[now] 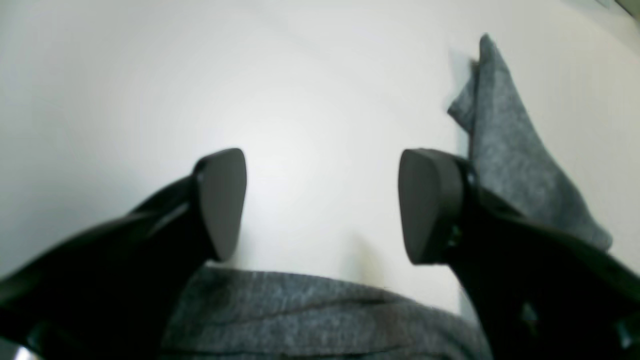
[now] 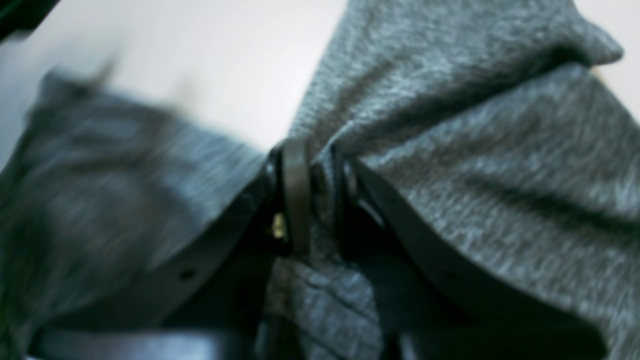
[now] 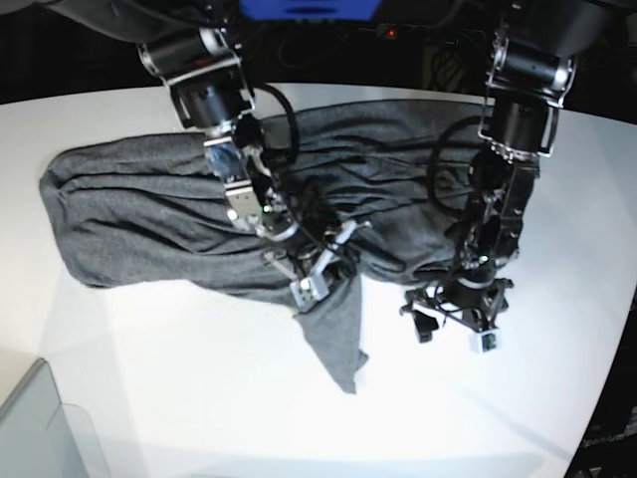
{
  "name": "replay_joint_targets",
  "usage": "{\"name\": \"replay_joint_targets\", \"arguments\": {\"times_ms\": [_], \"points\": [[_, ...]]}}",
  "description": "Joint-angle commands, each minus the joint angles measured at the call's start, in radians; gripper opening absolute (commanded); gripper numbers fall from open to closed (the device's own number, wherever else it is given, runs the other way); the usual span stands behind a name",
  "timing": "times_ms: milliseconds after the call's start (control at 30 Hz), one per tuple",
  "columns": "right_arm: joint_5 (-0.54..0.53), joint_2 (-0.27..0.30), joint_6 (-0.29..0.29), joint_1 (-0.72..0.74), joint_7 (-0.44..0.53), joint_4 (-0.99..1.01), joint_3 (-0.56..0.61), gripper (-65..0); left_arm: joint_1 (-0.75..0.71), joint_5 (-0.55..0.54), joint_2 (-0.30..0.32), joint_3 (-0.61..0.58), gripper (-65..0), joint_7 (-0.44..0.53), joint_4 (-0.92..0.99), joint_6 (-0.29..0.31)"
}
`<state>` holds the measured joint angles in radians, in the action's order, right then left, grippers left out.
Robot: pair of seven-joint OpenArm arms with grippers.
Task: Layout the t-shirt on the table in an organized manner, then fold the t-shirt properly
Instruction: 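Pull the hem with both grippers to straighten the shirt body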
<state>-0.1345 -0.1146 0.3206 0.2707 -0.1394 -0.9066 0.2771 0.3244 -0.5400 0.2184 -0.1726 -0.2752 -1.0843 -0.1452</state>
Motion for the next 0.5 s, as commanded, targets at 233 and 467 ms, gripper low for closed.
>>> {"name": "replay_joint_targets", "arguments": {"times_ms": [233, 467], "points": [[0.003, 0.003, 0.004, -0.095, -0.001, -0.302, -0.112, -57.6, 0.061, 0.008, -0.055, 0.000, -18.8, 0.023, -0.004, 0.006], [0.005, 0.003, 0.004, -0.162, -0.067, -0.480, -0.221, -57.6, 0.164, 0.010, -0.159, -0.005, -18.8, 0.024, 0.180, 0.006]]}}
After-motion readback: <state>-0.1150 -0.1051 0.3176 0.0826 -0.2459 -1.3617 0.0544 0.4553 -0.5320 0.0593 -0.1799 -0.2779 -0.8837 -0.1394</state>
